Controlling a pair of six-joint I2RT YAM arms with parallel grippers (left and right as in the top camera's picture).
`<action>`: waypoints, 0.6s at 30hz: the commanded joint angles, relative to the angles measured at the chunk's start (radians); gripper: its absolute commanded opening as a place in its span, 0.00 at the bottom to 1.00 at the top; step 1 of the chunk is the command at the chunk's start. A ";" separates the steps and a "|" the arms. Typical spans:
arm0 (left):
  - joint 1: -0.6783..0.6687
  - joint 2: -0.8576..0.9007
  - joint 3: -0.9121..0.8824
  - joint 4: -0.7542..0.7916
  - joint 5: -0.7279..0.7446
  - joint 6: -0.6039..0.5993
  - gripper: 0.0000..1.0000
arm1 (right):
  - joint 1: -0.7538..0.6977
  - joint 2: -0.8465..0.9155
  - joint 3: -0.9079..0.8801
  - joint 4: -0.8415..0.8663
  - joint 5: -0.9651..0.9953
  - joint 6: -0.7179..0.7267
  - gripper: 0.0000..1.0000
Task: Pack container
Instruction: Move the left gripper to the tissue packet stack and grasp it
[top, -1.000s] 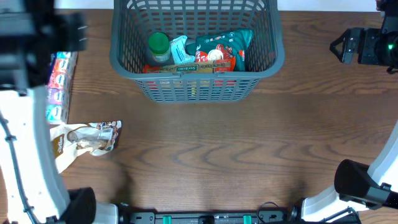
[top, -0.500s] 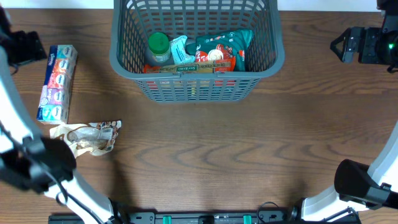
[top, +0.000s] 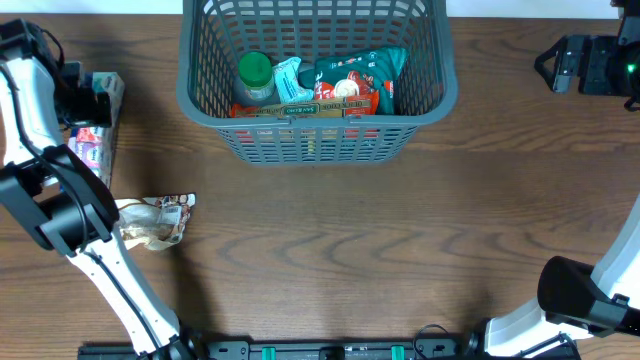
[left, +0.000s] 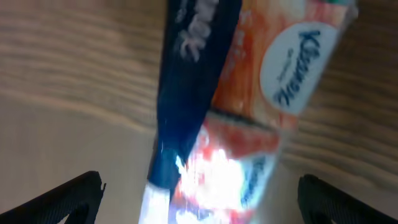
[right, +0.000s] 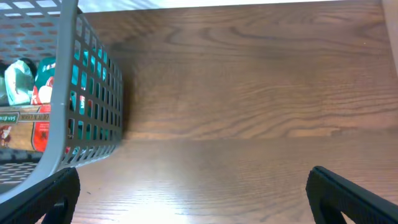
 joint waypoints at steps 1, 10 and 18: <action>0.005 0.027 -0.003 0.027 0.008 0.111 0.99 | -0.001 0.001 -0.001 0.002 -0.001 0.035 0.99; 0.005 0.100 -0.004 0.100 0.030 0.188 0.99 | -0.001 0.001 -0.001 0.001 -0.001 0.056 0.99; 0.004 0.157 -0.012 0.077 0.045 0.187 0.98 | -0.001 0.001 -0.001 0.000 -0.001 0.056 0.99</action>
